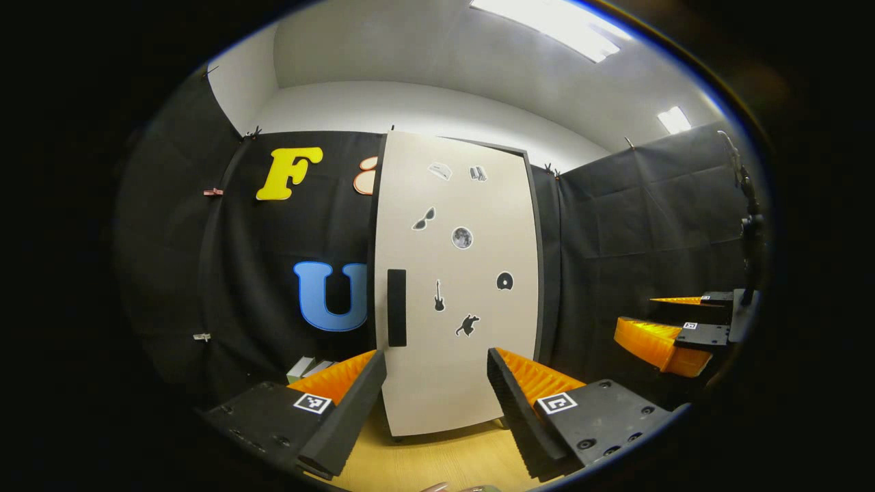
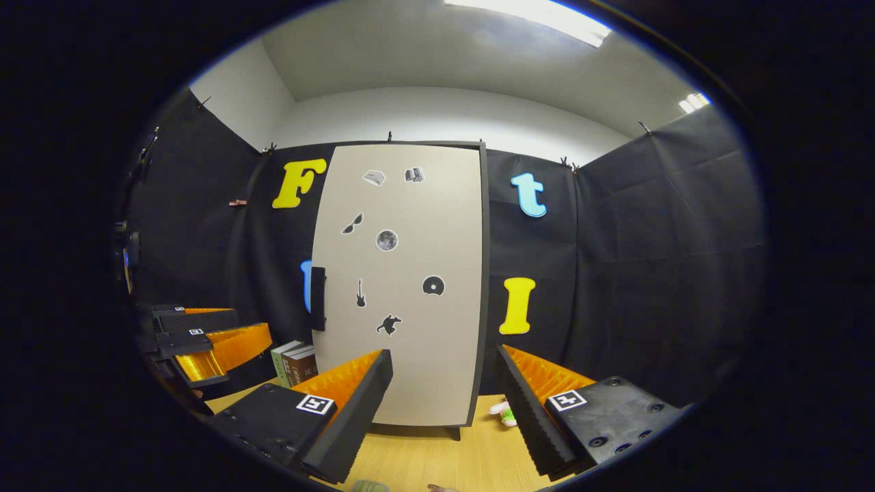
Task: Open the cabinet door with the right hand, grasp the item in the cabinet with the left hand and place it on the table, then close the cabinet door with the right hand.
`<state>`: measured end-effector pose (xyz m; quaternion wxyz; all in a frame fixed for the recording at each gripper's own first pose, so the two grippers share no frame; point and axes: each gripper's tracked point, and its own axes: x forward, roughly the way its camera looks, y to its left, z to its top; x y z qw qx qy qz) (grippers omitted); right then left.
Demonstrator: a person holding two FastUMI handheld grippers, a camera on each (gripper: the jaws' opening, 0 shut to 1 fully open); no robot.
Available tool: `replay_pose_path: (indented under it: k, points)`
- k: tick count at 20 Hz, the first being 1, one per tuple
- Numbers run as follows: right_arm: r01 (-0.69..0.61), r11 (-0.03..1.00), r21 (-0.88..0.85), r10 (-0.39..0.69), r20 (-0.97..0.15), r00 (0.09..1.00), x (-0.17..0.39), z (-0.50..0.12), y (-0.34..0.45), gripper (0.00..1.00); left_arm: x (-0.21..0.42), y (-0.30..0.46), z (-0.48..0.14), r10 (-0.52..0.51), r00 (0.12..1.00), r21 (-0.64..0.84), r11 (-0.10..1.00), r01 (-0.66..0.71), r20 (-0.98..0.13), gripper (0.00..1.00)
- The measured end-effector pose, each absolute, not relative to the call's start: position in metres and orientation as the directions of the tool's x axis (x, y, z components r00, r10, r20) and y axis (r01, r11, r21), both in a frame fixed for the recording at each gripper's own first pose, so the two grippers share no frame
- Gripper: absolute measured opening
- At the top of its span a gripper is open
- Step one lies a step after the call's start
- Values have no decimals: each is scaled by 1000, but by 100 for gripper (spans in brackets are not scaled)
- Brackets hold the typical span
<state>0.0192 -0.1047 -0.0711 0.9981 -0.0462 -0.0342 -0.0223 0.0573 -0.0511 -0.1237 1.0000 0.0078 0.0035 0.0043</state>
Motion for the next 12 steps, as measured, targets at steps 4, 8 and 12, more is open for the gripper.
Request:
replay_pose_path:
  k: [4,8,12]
  points:
    - [54,994,-93,-47,69,997,19,-73,-103,97,59,-47,-128,13,1000,28,1000,-13,-21,97]
    - [52,994,-95,-45,72,996,22,-71,-100,97,60,-47,-127,10,1000,31,999,-10,-21,93]
    - [54,993,-107,-47,71,996,23,-71,-99,97,60,-44,-128,14,1000,29,999,-13,-22,93]
